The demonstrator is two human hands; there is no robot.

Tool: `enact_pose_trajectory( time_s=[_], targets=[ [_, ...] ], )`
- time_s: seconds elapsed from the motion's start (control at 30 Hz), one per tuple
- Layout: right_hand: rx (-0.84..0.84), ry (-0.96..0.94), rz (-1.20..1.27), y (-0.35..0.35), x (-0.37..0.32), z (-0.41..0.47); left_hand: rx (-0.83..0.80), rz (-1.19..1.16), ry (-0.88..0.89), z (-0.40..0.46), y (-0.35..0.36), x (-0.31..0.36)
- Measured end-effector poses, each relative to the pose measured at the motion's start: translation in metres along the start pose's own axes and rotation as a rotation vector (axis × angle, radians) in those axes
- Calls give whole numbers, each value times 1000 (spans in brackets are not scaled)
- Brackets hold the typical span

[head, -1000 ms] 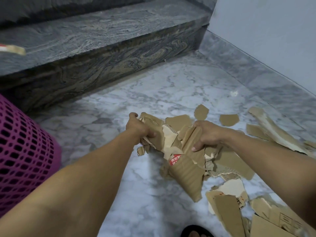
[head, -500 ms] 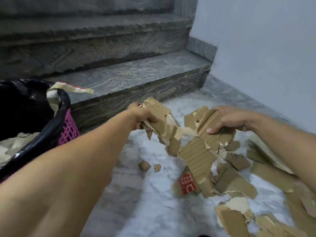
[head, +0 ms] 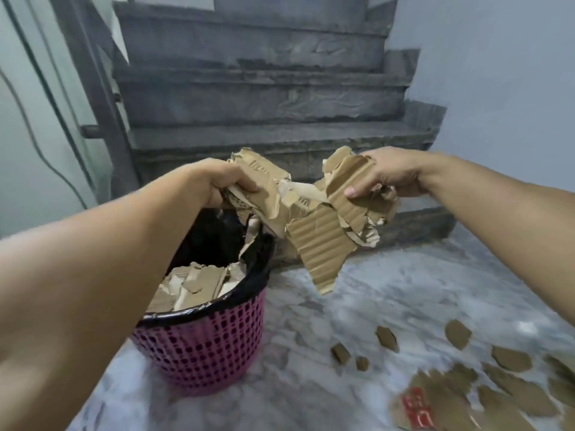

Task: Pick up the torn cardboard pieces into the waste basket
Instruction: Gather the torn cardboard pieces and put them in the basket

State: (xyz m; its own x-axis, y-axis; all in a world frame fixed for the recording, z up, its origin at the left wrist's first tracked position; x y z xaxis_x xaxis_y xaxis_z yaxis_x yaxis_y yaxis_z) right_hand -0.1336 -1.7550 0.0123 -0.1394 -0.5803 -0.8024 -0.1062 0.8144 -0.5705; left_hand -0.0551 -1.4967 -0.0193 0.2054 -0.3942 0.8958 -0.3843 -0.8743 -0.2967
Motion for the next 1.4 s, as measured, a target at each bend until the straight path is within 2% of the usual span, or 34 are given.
enact_pose_trajectory(
  time_s=[0.13, 0.27, 0.4, 0.5, 0.6, 0.63, 0.73, 0.87, 1.03, 1.1, 1.17, 1.27, 1.4],
  targets=[
    [-63, -82, 44, 50, -64, 36, 121, -19, -63, -29, -88, -15],
    [-114, -115, 45, 114, -98, 68, 207, -46, -109, -42, -152, -51],
    [-163, -155, 22, 179, -107, 85, 248, -60, -155, -42, -172, -98],
    [-189, -109, -142, 220, -87, 89, 225, 41, -218, -34, -159, -130],
    [-179, -37, -551, 237, -67, 86, 104, 242, -284, -28, -136, -145],
    [-153, -35, -596, 234, -64, 83, 88, 298, -291, -25, -131, -148],
    [-151, -47, -444, 214, -63, 82, 173, 397, -193, -18, -127, -135],
    [-84, -28, -373, 166, -58, 73, 219, 368, -62, -8, -109, -110],
    [-21, 76, -347, 101, -31, 41, 112, 369, 68, 9, -48, -74],
    [25, 145, -324, 82, -8, 29, 69, 473, 72, 19, -19, -69],
    [74, 218, -249, 79, 13, 17, 122, 604, 89, 25, -5, -68],
    [47, 295, -71, 112, 36, 10, 305, 768, 28, 26, -22, -81],
    [6, 299, 148, 172, 33, 18, 505, 974, -214, 17, -73, -112]
  ],
)
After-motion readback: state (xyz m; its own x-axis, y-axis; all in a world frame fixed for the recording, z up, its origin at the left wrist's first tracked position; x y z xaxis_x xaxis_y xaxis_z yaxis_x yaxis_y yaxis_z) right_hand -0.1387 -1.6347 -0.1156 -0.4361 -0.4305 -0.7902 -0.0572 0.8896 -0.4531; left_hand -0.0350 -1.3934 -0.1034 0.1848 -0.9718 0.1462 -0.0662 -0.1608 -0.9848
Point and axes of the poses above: each hand's wrist, its own z-axis towards the middle knuckle, its own y-axis out of the palm, x = y × z, the point moved 7 cm from there along z, towards the middle knuckle, and after that the axes turned 2 degrees about -x, right-handed, at the moved point
